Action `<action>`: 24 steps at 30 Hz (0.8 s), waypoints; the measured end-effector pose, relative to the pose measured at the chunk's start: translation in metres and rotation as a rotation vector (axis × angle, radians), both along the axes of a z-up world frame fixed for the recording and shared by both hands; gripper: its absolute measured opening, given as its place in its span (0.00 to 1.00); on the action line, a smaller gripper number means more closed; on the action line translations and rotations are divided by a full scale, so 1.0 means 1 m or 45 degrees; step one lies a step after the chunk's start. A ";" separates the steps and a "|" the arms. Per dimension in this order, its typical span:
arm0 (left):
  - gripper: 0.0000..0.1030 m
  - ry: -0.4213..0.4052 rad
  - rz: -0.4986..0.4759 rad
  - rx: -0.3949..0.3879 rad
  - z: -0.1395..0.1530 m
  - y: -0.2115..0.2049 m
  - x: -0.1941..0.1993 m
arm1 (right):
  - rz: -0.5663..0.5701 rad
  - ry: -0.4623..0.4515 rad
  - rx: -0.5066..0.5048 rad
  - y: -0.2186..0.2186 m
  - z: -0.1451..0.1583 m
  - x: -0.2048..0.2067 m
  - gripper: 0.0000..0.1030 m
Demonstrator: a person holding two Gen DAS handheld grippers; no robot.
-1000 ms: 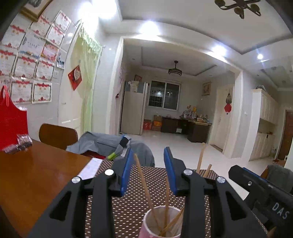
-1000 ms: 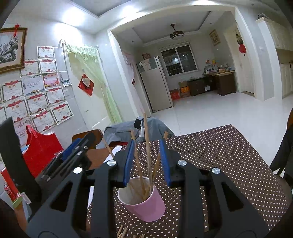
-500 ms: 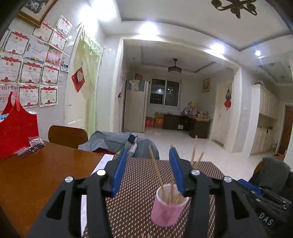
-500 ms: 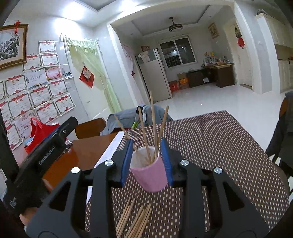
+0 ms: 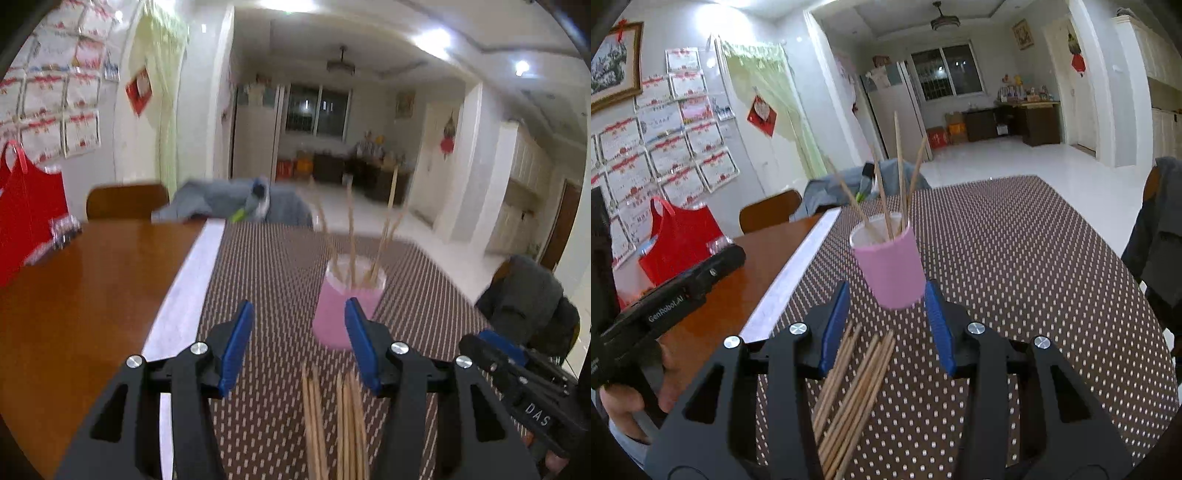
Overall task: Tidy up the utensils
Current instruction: 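Move both open tools back down to the stick pile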
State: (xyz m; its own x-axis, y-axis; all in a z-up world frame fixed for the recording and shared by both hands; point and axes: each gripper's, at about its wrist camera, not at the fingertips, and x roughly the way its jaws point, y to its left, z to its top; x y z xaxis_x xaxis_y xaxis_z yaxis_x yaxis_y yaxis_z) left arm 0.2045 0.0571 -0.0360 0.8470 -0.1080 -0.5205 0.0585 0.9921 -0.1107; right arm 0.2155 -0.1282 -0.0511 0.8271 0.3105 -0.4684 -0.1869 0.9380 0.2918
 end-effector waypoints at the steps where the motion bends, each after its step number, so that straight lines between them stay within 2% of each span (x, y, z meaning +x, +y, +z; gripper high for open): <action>1: 0.50 0.066 -0.008 0.012 -0.008 0.000 0.002 | 0.005 0.012 -0.003 0.002 -0.003 -0.001 0.41; 3: 0.50 0.193 -0.029 0.032 -0.025 -0.001 0.007 | 0.013 0.058 -0.017 0.005 -0.012 -0.001 0.43; 6: 0.50 0.449 -0.070 0.085 -0.059 -0.006 0.019 | 0.038 0.152 -0.040 0.008 -0.029 0.002 0.43; 8: 0.50 0.563 -0.087 0.132 -0.079 -0.012 0.023 | 0.061 0.231 -0.026 0.008 -0.042 0.004 0.43; 10: 0.50 0.640 -0.098 0.139 -0.097 -0.014 0.024 | 0.084 0.282 0.002 0.007 -0.050 0.004 0.44; 18: 0.50 0.727 -0.047 0.159 -0.121 -0.011 0.025 | 0.108 0.383 -0.012 0.009 -0.070 0.001 0.46; 24: 0.50 0.729 -0.049 0.167 -0.124 -0.013 0.024 | 0.121 0.409 -0.004 0.016 -0.074 0.005 0.47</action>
